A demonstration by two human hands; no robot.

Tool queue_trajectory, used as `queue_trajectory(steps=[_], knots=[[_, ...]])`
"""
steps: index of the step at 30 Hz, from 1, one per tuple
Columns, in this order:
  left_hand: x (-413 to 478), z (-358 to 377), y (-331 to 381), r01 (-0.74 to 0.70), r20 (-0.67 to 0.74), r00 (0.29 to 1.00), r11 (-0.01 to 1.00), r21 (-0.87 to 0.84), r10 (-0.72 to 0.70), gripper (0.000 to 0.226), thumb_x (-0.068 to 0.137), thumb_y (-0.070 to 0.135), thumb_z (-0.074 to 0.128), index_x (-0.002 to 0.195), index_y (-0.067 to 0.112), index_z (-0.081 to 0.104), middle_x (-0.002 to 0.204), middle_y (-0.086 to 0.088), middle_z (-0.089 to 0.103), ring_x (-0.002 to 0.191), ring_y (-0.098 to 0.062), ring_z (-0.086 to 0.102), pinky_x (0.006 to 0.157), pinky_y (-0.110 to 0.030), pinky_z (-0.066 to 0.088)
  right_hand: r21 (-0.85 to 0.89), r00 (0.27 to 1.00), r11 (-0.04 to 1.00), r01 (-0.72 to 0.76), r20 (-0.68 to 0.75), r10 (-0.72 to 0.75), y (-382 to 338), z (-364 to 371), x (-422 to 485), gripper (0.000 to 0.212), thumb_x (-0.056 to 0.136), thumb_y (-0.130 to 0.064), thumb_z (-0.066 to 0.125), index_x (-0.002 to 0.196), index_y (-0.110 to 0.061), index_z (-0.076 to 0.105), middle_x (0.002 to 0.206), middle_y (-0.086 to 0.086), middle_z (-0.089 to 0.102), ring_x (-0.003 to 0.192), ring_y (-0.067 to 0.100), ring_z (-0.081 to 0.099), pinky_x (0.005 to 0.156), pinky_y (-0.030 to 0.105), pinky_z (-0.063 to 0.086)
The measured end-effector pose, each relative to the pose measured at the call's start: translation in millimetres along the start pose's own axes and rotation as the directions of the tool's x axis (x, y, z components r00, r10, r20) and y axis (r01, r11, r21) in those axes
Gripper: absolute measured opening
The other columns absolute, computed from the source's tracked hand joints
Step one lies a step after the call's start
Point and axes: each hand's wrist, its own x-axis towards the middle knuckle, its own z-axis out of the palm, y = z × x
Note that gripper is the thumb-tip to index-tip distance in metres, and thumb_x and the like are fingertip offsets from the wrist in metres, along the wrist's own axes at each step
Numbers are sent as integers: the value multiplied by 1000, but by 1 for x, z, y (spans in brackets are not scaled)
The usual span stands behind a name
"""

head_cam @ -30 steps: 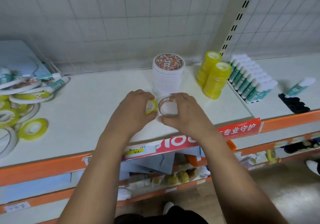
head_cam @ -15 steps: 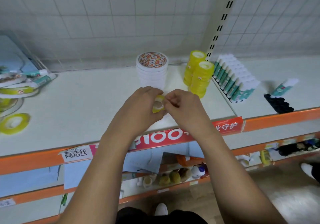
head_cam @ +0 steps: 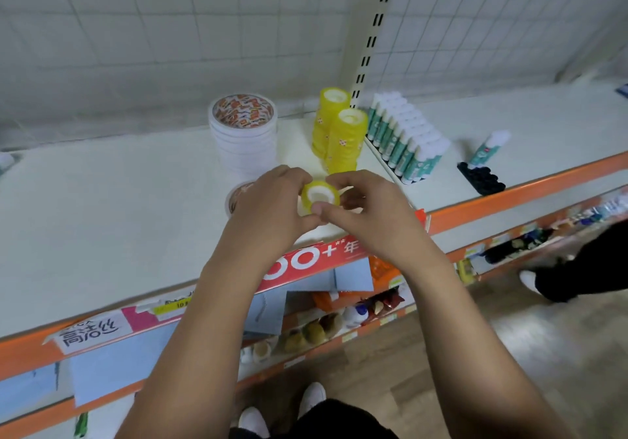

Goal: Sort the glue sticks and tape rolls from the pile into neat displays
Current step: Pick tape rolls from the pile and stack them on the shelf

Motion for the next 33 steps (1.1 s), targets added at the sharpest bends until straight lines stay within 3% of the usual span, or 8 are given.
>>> queue_trajectory(steps=[4, 9, 12, 16, 25, 33], knots=[[7, 9, 10, 3, 36, 999, 1000, 6, -3, 57, 74, 41, 80, 121, 17, 59, 111, 0, 60, 102, -18, 56, 82, -34, 46, 11, 999, 1000, -21, 30, 20, 8, -15, 3, 50, 74, -40, 81, 119, -21, 68, 102, -7, 68, 89, 6, 64, 84, 29, 54], [19, 20, 23, -11, 88, 996, 1000, 29, 8, 51, 75, 31, 80, 120, 18, 60, 107, -2, 59, 100, -20, 56, 86, -38, 46, -23, 997, 1000, 14, 81, -12, 23, -32, 13, 38, 72, -35, 84, 107, -29, 70, 99, -11, 66, 87, 3, 64, 80, 25, 53], [25, 28, 28, 5, 93, 996, 999, 47, -9, 47, 78, 24, 78, 121, 16, 60, 109, -3, 60, 99, -22, 57, 87, -39, 46, -71, 989, 995, 73, 132, -63, 33, -38, 22, 38, 73, -33, 82, 109, -28, 71, 105, -5, 65, 88, 4, 63, 81, 24, 52], [32, 39, 30, 3, 65, 998, 999, 53, -6, 42, 80, 17, 76, 120, 13, 61, 104, -5, 62, 95, -24, 58, 86, -39, 47, -117, 976, 982, 146, 180, -124, 47, -40, 32, 37, 73, -33, 81, 108, -27, 71, 105, 2, 63, 91, 13, 61, 85, 31, 51], [35, 53, 34, 95, -71, 994, 965, 245, -80, 34, 88, 33, 63, 120, 22, 60, 109, 4, 62, 99, -19, 59, 74, -37, 51, -165, 983, 977, 132, 152, -107, 75, -29, 50, 65, 69, -43, 83, 122, -18, 56, 109, 2, 58, 97, 19, 58, 84, 36, 48], [38, 62, 38, 116, -84, 992, 945, 305, -95, 28, 89, 34, 61, 114, 23, 65, 107, 3, 63, 98, -22, 60, 74, -37, 51, -207, 971, 968, 142, 220, -96, 85, -28, 55, 64, 67, -42, 84, 120, -15, 59, 112, 6, 55, 104, 24, 54, 89, 40, 45]])
